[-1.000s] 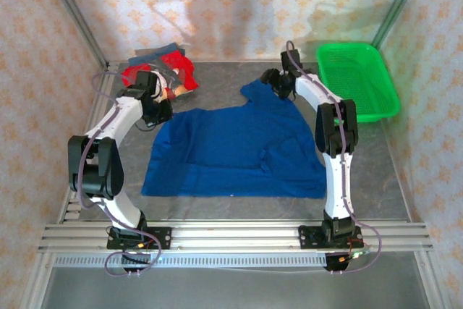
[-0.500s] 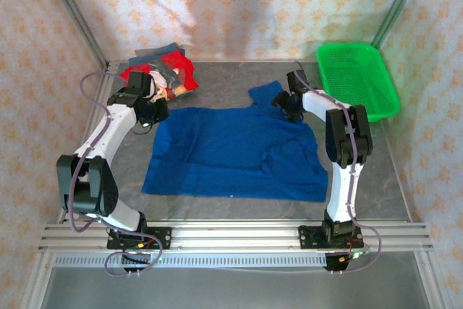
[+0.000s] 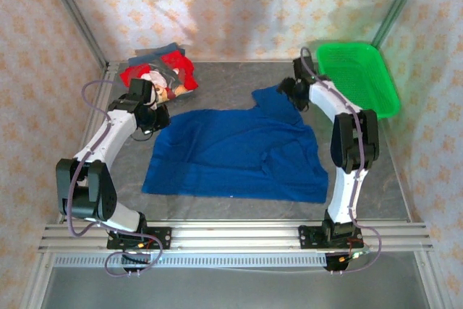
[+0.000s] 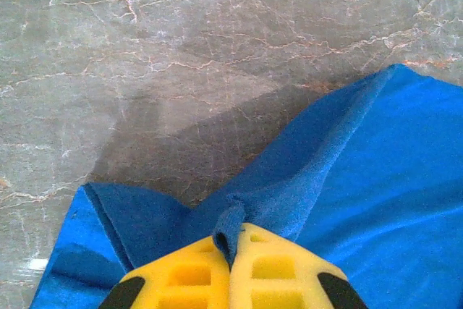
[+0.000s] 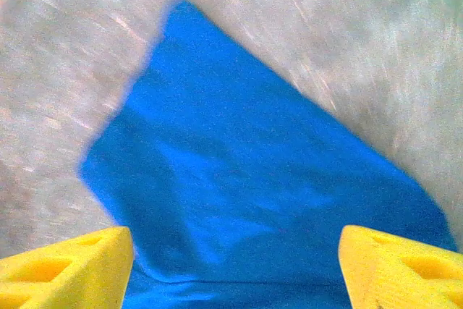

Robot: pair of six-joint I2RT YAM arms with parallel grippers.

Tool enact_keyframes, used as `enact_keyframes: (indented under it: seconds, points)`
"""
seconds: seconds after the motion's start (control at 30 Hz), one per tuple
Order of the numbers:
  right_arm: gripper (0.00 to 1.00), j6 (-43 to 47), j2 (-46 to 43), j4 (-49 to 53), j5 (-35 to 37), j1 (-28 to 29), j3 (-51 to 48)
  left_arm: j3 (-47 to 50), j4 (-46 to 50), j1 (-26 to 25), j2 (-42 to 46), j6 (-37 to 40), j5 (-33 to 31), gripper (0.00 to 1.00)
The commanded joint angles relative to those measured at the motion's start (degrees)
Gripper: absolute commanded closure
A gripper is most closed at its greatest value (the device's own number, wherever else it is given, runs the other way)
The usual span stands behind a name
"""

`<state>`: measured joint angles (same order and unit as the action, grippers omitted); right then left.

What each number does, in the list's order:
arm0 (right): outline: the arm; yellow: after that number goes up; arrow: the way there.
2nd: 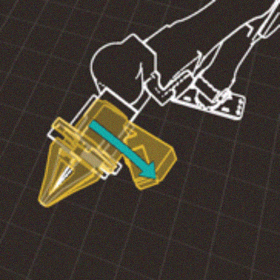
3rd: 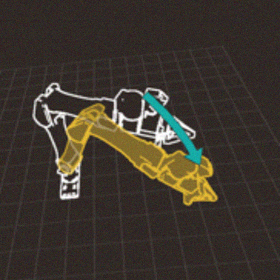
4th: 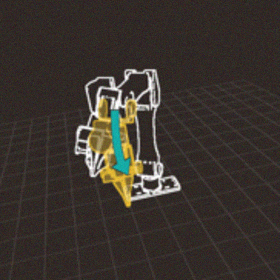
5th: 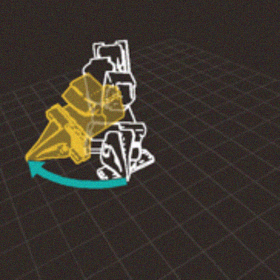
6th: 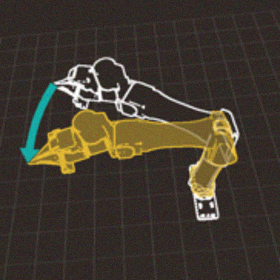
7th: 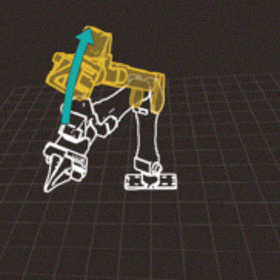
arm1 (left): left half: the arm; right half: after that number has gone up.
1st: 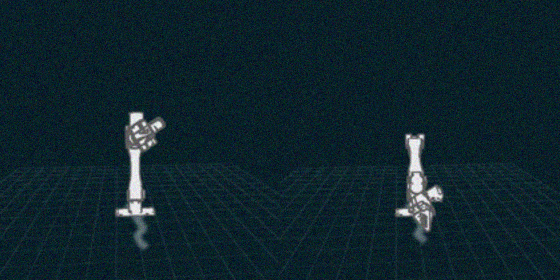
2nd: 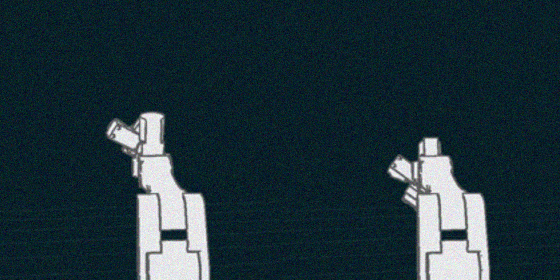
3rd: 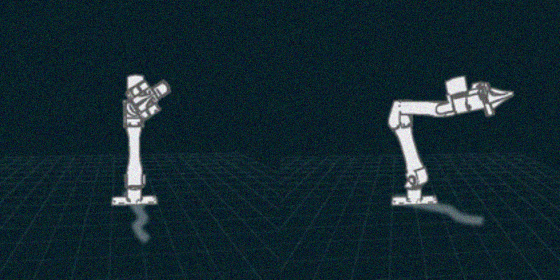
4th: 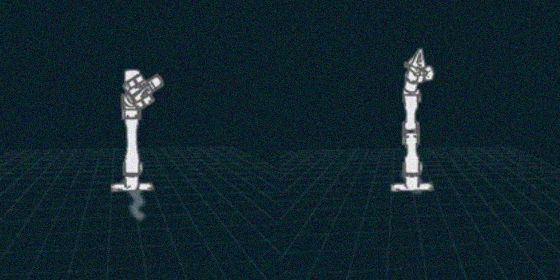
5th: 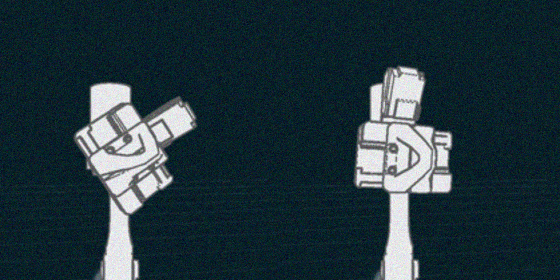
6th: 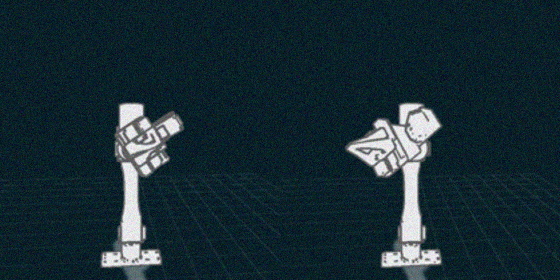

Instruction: Fold and stack the t-shirts

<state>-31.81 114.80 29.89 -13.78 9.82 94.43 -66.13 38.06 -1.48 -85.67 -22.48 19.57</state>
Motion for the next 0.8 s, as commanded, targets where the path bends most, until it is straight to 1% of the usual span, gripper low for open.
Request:
enact_keyframes:
  seconds: [0.0,0.07,0.17,0.27,0.37,0.5,0.6,0.77]
  points:
    - [0.25,7.4,5.6,4.7,3.3,-1.6,9.1,-2.1,-0.6,-1.1,-1.4,0.3,1.1,1.00]
    - [0.27,10.2,9.8,6.0,4.1,-2.1,14.1,-2.3,-1.4,-1.2,-2.0,0.4,1.2,1.00]
    - [0.31,13.7,14.7,4.7,2.5,-2.4,19.1,-3.2,-2.2,-1.3,-3.7,0.3,2.2,1.00]
    - [0.36,15.3,18.0,2.4,0.2,-2.4,22.3,-4.7,-2.2,-1.5,-5.2,0.2,2.8,1.00]
    - [0.38,15.8,21.2,1.6,-1.2,-2.4,25.7,-5.7,-1.9,-1.6,-6.1,0.3,2.9,1.00]
    - [0.38,16.1,24.8,3.3,-0.7,-2.4,29.9,-6.1,-1.7,-1.7,-7.1,0.8,2.8,1.00]
    - [0.38,16.7,26.5,3.6,-0.2,-2.4,31.3,-6.3,-1.6,-1.7,-8.0,1.1,2.8,1.00]
    - [0.40,17.0,29.4,4.6,-1.2,-2.4,34.5,-6.9,-1.4,-1.7,-8.9,1.6,2.9,1.00]
